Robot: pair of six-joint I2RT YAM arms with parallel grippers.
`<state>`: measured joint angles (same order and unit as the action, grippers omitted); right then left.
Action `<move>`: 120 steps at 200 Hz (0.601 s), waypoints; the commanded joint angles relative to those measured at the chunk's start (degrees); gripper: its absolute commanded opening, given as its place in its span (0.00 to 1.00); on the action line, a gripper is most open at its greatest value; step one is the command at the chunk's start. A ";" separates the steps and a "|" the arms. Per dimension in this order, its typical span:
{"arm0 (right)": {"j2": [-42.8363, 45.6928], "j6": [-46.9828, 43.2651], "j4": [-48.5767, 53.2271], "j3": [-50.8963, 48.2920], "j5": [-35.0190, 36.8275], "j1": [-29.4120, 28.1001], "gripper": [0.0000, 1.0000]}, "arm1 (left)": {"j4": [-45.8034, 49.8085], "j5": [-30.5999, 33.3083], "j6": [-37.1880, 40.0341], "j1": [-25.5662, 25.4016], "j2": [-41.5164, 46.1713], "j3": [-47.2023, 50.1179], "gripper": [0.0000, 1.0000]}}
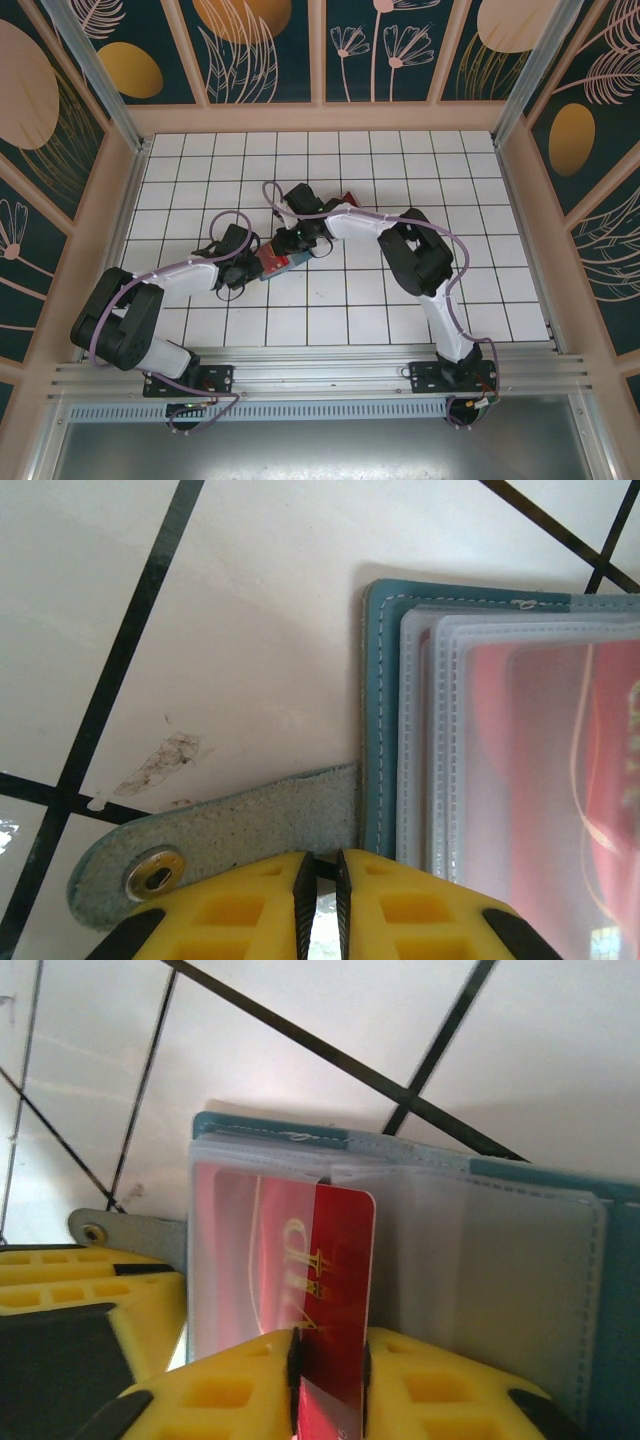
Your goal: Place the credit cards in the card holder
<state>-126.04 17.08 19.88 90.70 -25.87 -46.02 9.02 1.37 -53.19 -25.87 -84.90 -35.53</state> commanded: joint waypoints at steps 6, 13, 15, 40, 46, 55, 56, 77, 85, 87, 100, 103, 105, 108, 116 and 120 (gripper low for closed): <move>2.59 -1.21 5.64 -1.59 2.06 -0.60 0.30 | -4.98 -3.39 0.63 -0.25 -3.08 -0.50 0.19; 3.24 -1.35 5.91 -1.66 2.37 -0.33 0.31 | -4.93 -3.40 0.62 -0.24 -3.08 -0.59 0.19; 3.49 -1.41 5.91 -1.77 2.50 -0.24 0.32 | -4.83 -3.39 0.63 -0.24 -3.08 -0.59 0.19; 5.97 -1.33 5.63 -2.90 3.41 0.90 0.33 | -4.69 -3.27 0.63 -0.19 -2.99 -0.55 0.19; 6.50 -1.24 5.48 -3.34 3.60 1.18 0.33 | -4.71 -3.29 0.61 -0.25 -3.09 -0.51 0.19; 7.19 -1.12 5.17 -3.83 3.84 1.45 0.34 | -4.71 -3.30 0.61 -0.24 -3.08 -0.53 0.19; 7.29 -1.10 5.17 -3.89 3.83 1.50 0.34 | -4.71 -3.30 0.62 -0.19 -3.08 -0.52 0.19; 8.09 -0.78 4.68 -4.61 4.87 1.73 0.34 | -4.88 -3.39 0.62 -0.21 -3.25 -0.59 0.19; 8.23 -0.72 4.53 -4.69 5.12 1.64 0.34 | -4.96 -3.40 0.63 -0.19 -3.34 -0.72 0.19; 8.23 -0.64 4.48 -4.73 5.12 1.64 0.34 | -4.97 -3.48 0.61 -0.22 -3.38 -0.76 0.19; 8.41 -0.49 4.19 -4.90 4.92 1.55 0.34 | -4.97 -3.47 0.57 -0.24 -3.54 -0.84 0.19; 8.49 -0.47 4.06 -4.99 4.95 1.55 0.35 | -4.98 -3.51 0.62 -0.24 -3.56 -0.86 0.19; 8.54 -0.47 3.99 -5.06 5.01 1.48 0.35 | -4.98 -3.55 0.63 -0.24 -3.59 -0.86 0.19; 8.73 -0.44 3.86 -5.13 5.03 1.46 0.35 | -4.97 -3.56 0.63 -0.24 -3.60 -0.86 0.19; 9.17 -0.39 3.68 -5.26 4.96 1.46 0.34 | -4.97 -3.54 0.63 -0.24 -3.71 -0.85 0.19; 9.37 -0.28 3.59 -5.22 4.88 1.46 0.34 | -4.97 -3.52 0.63 -0.22 -3.74 -0.88 0.19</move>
<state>-119.85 16.80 23.07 86.70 -21.89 -44.40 9.19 1.15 -53.19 -25.87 -85.30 -36.03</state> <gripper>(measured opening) 0.343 0.191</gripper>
